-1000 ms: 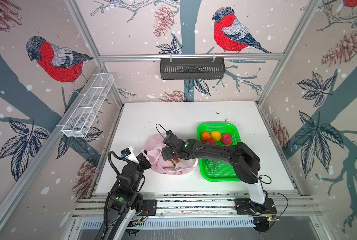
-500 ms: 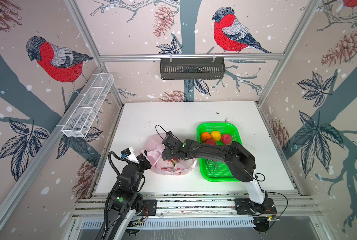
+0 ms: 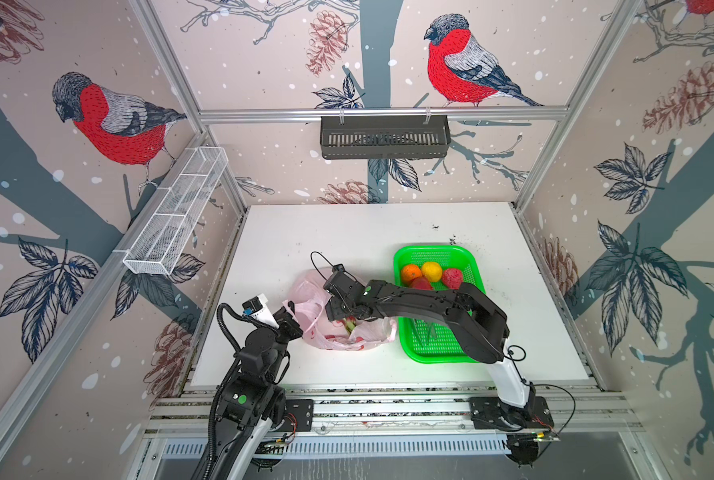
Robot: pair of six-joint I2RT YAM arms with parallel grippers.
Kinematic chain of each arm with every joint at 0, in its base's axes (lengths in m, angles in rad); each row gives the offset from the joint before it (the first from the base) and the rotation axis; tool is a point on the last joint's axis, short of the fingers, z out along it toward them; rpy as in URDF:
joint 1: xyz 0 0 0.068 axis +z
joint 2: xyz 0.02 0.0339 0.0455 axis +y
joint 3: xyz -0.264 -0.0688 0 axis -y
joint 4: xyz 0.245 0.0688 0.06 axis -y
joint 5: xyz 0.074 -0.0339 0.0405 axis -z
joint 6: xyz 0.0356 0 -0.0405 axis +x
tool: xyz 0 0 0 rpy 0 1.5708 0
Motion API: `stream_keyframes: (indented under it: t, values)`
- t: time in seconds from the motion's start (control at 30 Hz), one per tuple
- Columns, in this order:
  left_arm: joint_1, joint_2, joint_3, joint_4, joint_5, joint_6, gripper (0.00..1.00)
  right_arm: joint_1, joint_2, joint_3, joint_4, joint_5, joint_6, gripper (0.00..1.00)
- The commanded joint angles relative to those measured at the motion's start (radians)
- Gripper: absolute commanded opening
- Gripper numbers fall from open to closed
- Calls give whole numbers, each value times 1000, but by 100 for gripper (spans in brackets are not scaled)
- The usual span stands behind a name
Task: Untie the knot of the plastic bag and take out the fruit
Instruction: 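Close the right gripper on the red dragon fruit inside the bag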
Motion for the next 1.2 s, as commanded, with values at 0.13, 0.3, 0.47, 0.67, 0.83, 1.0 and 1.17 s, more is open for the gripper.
stream_keyframes:
  t: [0.13, 0.3, 0.47, 0.67, 0.83, 1.0, 1.17]
  values:
    - [-1, 9, -4, 52, -15, -5, 0, 1, -9, -2, -6, 8, -24, 62]
    - [-1, 37, -5, 71, -18, 3, 0, 12, -42, -8, -9, 31, -49, 49]
    - [0, 59, -5, 107, -24, 9, 0, 20, -72, -11, -17, 42, -69, 41]
    - [-1, 92, -4, 144, -23, 15, 0, 21, -102, -29, -16, 47, -82, 36]
    - [0, 115, 10, 156, -21, 29, 0, 22, -119, -40, -17, 52, -88, 35]
    - [1, 123, 17, 165, -22, 35, 0, 24, -136, -52, -14, 53, -96, 33]
    - [-1, 131, 19, 173, -26, 35, 0, 25, -152, -60, -18, 54, -107, 32]
